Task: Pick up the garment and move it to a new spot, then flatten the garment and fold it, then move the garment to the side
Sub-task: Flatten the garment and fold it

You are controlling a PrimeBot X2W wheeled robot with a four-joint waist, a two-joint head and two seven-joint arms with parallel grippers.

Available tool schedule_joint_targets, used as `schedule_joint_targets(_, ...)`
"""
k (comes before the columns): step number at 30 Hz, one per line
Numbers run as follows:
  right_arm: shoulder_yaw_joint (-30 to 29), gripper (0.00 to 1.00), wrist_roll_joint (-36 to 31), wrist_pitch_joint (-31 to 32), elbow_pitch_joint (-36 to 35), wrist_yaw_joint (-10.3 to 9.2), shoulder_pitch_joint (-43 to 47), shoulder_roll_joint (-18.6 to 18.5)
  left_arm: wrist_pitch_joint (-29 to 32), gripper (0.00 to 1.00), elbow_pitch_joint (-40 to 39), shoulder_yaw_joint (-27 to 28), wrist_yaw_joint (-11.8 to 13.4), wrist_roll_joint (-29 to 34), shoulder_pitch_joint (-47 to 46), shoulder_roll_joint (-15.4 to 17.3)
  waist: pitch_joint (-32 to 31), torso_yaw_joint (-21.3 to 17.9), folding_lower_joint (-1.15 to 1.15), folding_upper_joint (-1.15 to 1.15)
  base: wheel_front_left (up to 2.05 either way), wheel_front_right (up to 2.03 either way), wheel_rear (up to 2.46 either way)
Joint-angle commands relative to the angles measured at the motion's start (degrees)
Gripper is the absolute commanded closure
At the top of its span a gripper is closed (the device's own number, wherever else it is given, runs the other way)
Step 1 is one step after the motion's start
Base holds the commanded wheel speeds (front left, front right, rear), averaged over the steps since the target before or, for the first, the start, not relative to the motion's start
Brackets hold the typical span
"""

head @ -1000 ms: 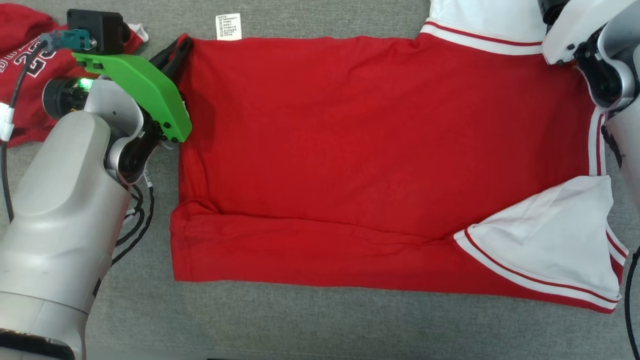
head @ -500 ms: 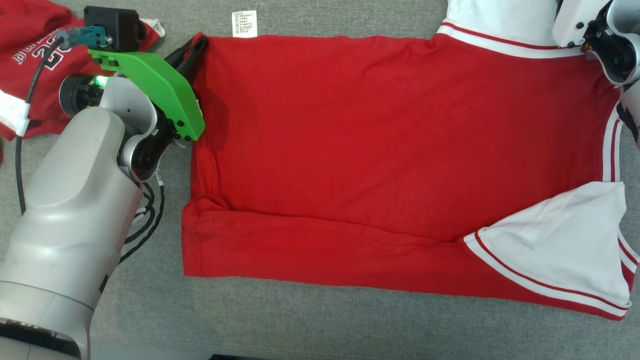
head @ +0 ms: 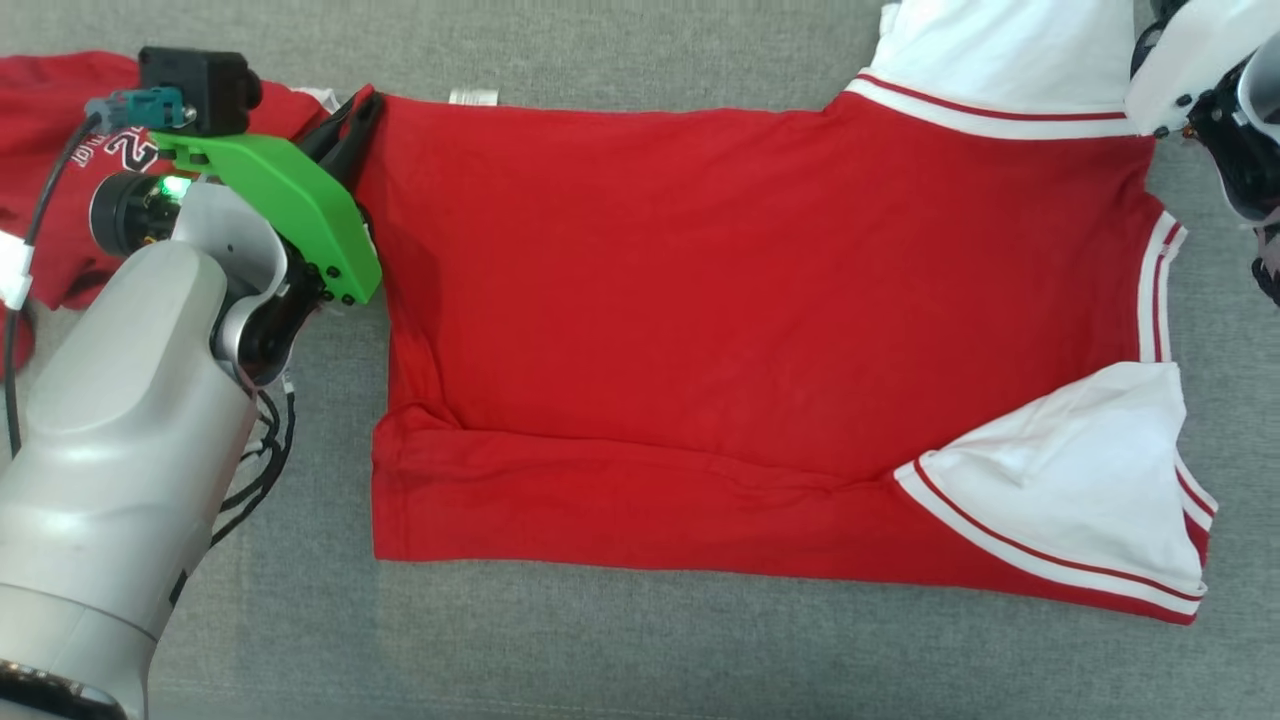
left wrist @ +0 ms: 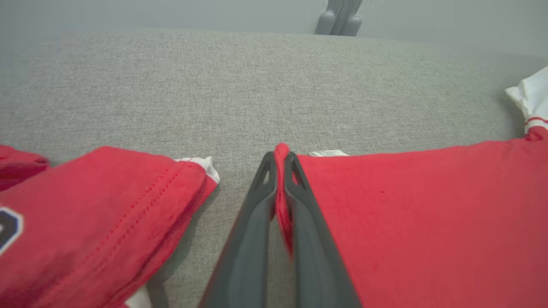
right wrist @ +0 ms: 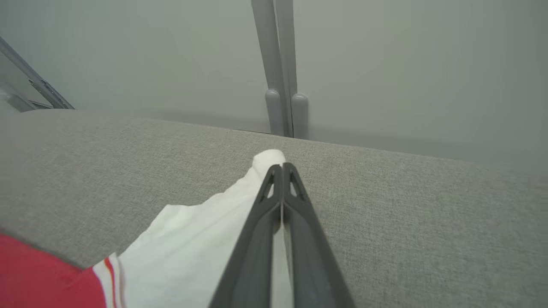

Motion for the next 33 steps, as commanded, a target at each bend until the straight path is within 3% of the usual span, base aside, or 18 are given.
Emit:
schedule_joint_targets(1, 0.34, 1.0, 0.75, -1.0, -1.12, -0.02, 1.48, -0.75, -0.35, 1.0, -0.49, -0.05, 0.13, -0.95, 1.43, 0.59, -2.5, -1.02, 0.0, 0.0, 0.0, 0.0, 0.0)
schedule_joint_targets(9, 0.83, 1.0, 4.89, -5.73, -11.22, -0.02, 10.87, -3.23, -2.68, 1.0, -4.08, 0.78, 1.18, -1.52, 6.92, 4.09, -6.57, -3.21, 0.0, 0.0, 0.0, 0.0, 0.0)
schedule_joint_targets(16, -1.88, 1.0, 6.3, -9.11, -21.92, -0.01, 25.53, -3.76, -6.26, 1.0, -12.48, 1.97, 4.24, -2.43, 16.33, 7.82, -8.36, -5.44, 0.0, 0.0, 0.0, 0.0, 0.0)
schedule_joint_targets(26, -10.74, 1.0, 5.68, -11.95, -31.53, -0.01, 46.89, 0.4, -12.46, 1.0, -26.56, 4.62, 11.31, -3.36, 30.71, 12.33, -8.99, -6.78, 0.0, 0.0, 0.0, 0.0, 0.0)
schedule_joint_targets(33, -16.69, 1.0, 3.59, -9.91, -36.16, -0.01, 56.6, 4.14, -13.44, 1.0, -35.39, 6.07, 15.56, -4.66, 38.84, 15.25, -9.59, -7.37, 0.0, 0.0, 0.0, 0.0, 0.0)
